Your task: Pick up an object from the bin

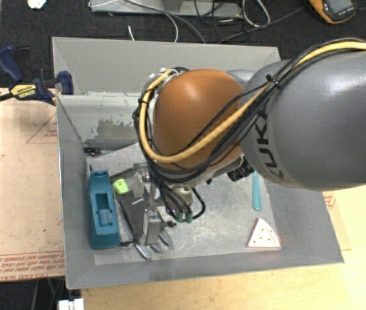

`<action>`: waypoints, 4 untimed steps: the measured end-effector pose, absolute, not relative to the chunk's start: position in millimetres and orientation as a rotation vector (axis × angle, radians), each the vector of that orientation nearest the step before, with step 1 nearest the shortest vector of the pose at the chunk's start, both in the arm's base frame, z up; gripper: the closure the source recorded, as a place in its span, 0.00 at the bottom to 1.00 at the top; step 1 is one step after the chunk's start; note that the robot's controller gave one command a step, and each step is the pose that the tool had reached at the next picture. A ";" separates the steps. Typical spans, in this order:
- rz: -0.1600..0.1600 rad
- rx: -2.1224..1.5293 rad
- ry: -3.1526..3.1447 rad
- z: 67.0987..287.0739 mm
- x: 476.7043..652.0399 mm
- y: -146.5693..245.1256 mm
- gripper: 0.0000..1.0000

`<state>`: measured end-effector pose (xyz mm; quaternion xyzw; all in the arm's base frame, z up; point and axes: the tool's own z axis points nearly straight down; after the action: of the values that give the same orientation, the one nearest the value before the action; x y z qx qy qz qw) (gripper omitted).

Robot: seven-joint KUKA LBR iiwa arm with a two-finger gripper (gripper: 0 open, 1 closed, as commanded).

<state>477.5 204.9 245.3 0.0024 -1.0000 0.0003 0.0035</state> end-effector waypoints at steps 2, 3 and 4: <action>-0.005 -0.079 -3.145 165.7 495.8 186.4 0.00; -0.013 -0.437 -3.123 68.0 496.2 170.6 0.00; -0.016 -0.349 -3.132 53.4 500.1 169.0 0.00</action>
Offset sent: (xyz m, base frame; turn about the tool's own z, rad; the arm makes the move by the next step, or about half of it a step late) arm 0.0344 -0.0393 -0.1753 0.1110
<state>500.1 169.0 53.4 -0.1106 -0.9938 -0.0050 -0.0051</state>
